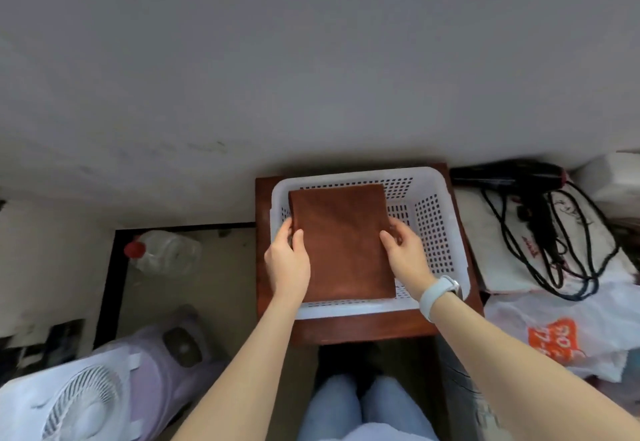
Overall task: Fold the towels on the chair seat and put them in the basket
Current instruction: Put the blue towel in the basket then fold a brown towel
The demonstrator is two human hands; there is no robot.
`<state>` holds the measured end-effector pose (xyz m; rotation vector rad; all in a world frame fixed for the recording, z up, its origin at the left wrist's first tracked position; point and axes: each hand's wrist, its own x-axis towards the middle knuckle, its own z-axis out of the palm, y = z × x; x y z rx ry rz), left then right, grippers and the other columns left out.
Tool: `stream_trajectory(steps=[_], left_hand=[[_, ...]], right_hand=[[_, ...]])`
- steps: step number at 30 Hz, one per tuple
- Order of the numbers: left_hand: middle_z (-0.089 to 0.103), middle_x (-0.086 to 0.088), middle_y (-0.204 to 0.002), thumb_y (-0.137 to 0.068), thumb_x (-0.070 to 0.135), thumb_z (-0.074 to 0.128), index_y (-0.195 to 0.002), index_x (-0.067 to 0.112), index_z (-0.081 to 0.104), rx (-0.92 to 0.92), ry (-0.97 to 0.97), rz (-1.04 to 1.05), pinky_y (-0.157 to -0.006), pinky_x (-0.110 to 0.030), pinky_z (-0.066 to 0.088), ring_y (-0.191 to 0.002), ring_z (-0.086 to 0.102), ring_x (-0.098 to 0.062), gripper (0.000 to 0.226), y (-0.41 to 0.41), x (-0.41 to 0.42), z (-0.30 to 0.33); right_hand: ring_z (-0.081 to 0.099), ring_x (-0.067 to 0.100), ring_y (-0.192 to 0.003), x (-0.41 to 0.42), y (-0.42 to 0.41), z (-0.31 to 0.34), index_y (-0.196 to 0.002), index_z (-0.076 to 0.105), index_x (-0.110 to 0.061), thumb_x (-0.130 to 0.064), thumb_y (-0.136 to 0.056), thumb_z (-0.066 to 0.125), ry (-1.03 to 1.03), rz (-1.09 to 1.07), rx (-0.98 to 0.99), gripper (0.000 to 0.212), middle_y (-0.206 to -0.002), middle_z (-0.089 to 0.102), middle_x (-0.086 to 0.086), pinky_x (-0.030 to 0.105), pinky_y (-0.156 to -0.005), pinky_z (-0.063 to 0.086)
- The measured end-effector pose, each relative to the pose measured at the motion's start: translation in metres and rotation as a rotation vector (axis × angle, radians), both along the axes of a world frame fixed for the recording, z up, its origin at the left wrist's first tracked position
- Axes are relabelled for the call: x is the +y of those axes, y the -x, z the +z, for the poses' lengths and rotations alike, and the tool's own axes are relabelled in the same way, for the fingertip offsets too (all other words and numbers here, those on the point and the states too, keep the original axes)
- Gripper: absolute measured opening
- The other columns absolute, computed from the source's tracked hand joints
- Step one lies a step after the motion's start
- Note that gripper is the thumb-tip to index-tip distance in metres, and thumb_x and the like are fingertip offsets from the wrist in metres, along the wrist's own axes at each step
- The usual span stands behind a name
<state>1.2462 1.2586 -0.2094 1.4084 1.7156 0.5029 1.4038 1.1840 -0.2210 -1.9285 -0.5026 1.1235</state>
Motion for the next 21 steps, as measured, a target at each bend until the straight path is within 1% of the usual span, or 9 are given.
stream_trajectory(steps=[5,8,10,12,13,15,17,19,21], left_hand=[[0.053,-0.009,-0.133,-0.097,0.018,0.039,-0.138,0.013,0.038,0.204,0.007,-0.122,-0.096,-0.032,0.042,-0.119,0.051,-0.025,0.041,-0.014,-0.001,-0.014],[0.033,-0.004,-0.148,-0.096,0.017,0.038,-0.142,0.014,0.03,0.328,-0.1,-0.207,-0.105,-0.033,0.035,-0.136,0.031,-0.02,0.046,-0.02,-0.012,-0.015],[0.031,-0.009,-0.149,-0.093,0.012,0.044,-0.139,0.01,0.035,0.391,-0.244,-0.302,-0.109,-0.038,0.03,-0.139,0.025,-0.025,0.047,-0.022,-0.017,-0.016],[0.034,-0.015,-0.146,-0.091,0.01,0.049,-0.136,0.006,0.039,0.443,-0.355,-0.442,-0.112,-0.044,0.021,-0.139,0.025,-0.031,0.047,-0.026,-0.019,-0.023],[0.032,-0.016,-0.147,-0.091,0.013,0.048,-0.137,0.006,0.037,0.479,-0.378,-0.516,-0.113,-0.046,0.016,-0.139,0.022,-0.032,0.048,-0.029,-0.017,-0.03],[0.021,-0.016,-0.151,-0.094,0.022,0.04,-0.142,0.01,0.025,0.542,-0.344,-0.611,-0.113,-0.045,0.003,-0.141,0.005,-0.03,0.052,-0.033,-0.01,-0.047],[0.013,-0.017,-0.153,-0.095,0.028,0.036,-0.144,0.013,0.016,0.594,-0.313,-0.621,-0.112,-0.044,-0.002,-0.139,-0.005,-0.029,0.055,-0.034,-0.002,-0.064],[0.016,-0.017,-0.152,-0.095,0.031,0.032,-0.144,0.015,0.015,0.635,-0.323,-0.613,-0.113,-0.046,0.002,-0.139,-0.001,-0.03,0.054,-0.033,0.003,-0.078],[0.02,-0.016,-0.152,-0.092,0.034,0.026,-0.143,0.017,0.013,0.662,-0.355,-0.6,-0.112,-0.047,0.006,-0.139,0.005,-0.03,0.055,-0.032,0.005,-0.087]], right_hand=[[0.049,0.024,-0.122,0.008,-0.009,-0.022,-0.131,0.046,-0.013,-0.015,-0.096,0.043,0.086,0.091,-0.024,0.036,-0.128,0.054,0.005,0.04,-0.105,0.04],[0.046,0.026,-0.124,0.008,-0.012,-0.026,-0.136,0.041,-0.014,-0.018,-0.094,0.046,0.142,0.189,-0.093,0.042,-0.134,0.049,0.011,0.042,-0.106,0.038],[0.04,0.026,-0.127,0.004,-0.012,-0.024,-0.139,0.034,-0.014,-0.022,-0.093,0.047,0.172,0.255,-0.361,0.048,-0.137,0.041,0.012,0.04,-0.108,0.034],[0.041,0.031,-0.127,0.0,-0.009,-0.021,-0.138,0.036,-0.011,-0.016,-0.09,0.05,0.079,0.4,-0.733,0.05,-0.137,0.041,0.017,0.046,-0.107,0.036],[0.042,0.034,-0.127,0.0,-0.007,-0.023,-0.136,0.039,-0.01,-0.011,-0.086,0.053,0.019,0.521,-0.891,0.052,-0.136,0.044,0.019,0.051,-0.106,0.035],[0.038,0.038,-0.131,0.004,-0.004,-0.032,-0.135,0.041,-0.01,-0.011,-0.081,0.058,-0.029,0.743,-1.05,0.056,-0.14,0.042,0.021,0.056,-0.108,0.025],[0.022,0.036,-0.138,0.012,-0.006,-0.045,-0.14,0.034,-0.013,-0.022,-0.087,0.052,0.023,0.831,-1.038,0.057,-0.147,0.03,0.021,0.052,-0.111,0.014],[-0.001,0.03,-0.141,0.016,-0.01,-0.062,-0.145,0.018,-0.02,-0.032,-0.093,0.037,0.08,0.872,-0.984,0.057,-0.154,0.01,0.016,0.048,-0.114,0.004],[-0.009,0.027,-0.139,0.017,-0.013,-0.074,-0.145,0.013,-0.025,-0.038,-0.093,0.026,0.091,0.884,-0.973,0.055,-0.153,-0.001,0.011,0.046,-0.114,0.002]])
